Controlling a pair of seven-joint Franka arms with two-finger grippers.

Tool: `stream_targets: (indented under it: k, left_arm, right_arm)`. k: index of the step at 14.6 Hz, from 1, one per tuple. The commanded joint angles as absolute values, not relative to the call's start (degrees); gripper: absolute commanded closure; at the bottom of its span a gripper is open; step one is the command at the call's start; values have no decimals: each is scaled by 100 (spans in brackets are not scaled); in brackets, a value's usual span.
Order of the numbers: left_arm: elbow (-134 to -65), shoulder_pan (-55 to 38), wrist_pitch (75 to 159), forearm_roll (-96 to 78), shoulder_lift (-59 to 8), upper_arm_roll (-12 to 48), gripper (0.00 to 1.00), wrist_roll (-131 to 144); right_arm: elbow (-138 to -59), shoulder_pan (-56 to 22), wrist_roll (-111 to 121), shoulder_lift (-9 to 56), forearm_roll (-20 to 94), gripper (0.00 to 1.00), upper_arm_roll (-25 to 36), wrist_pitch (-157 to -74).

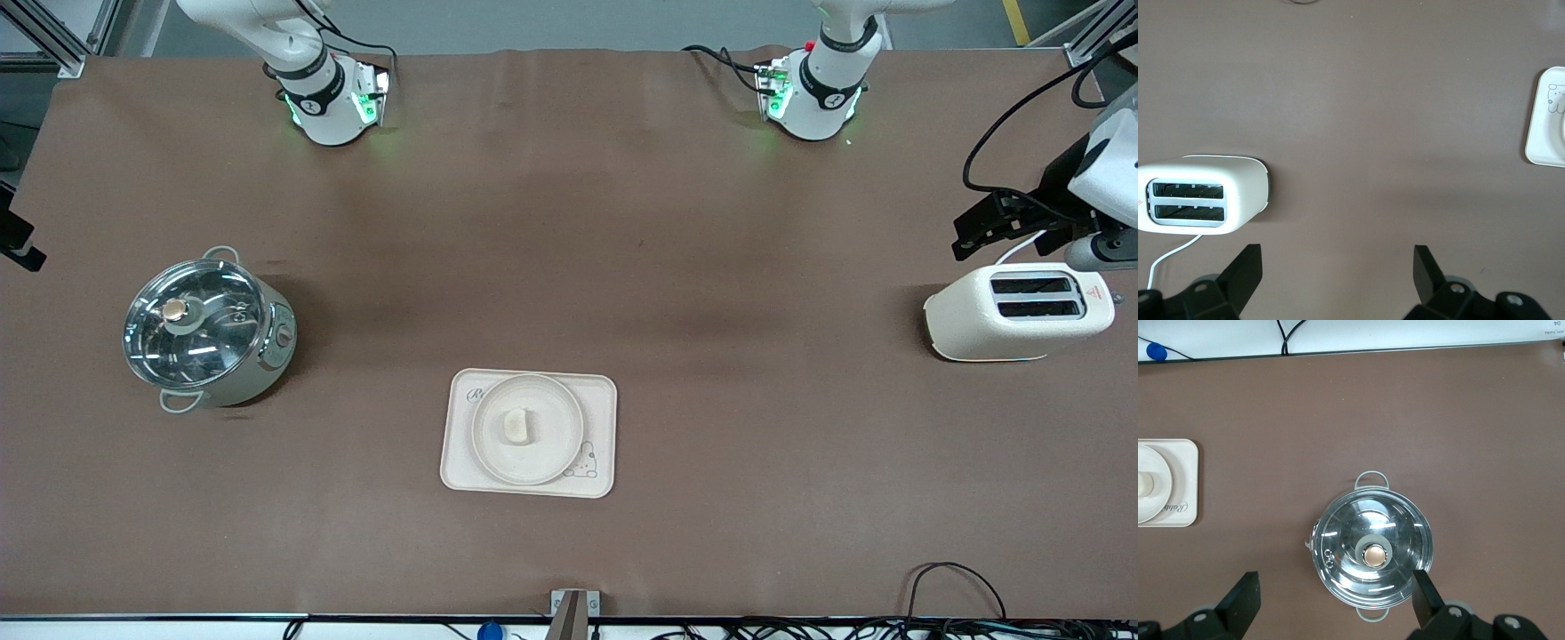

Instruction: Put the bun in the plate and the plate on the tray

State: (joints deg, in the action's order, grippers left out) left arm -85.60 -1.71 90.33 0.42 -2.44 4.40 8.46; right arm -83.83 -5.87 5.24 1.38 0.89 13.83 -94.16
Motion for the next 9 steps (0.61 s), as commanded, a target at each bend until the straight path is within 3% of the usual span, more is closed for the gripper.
stream_targets:
  k: [1, 9]
  left_arm:
    - [-8455, -193, 8956, 9, -264, 439, 0, 782]
    - [-8446, -185, 8843, 0, -229, 440, 0, 738]
  right_arm:
    - [-8605, -44, 598, -123, -114, 0, 686, -9326]
    - [-8543, -97, 598, -158, -167, 0, 598, -9062]
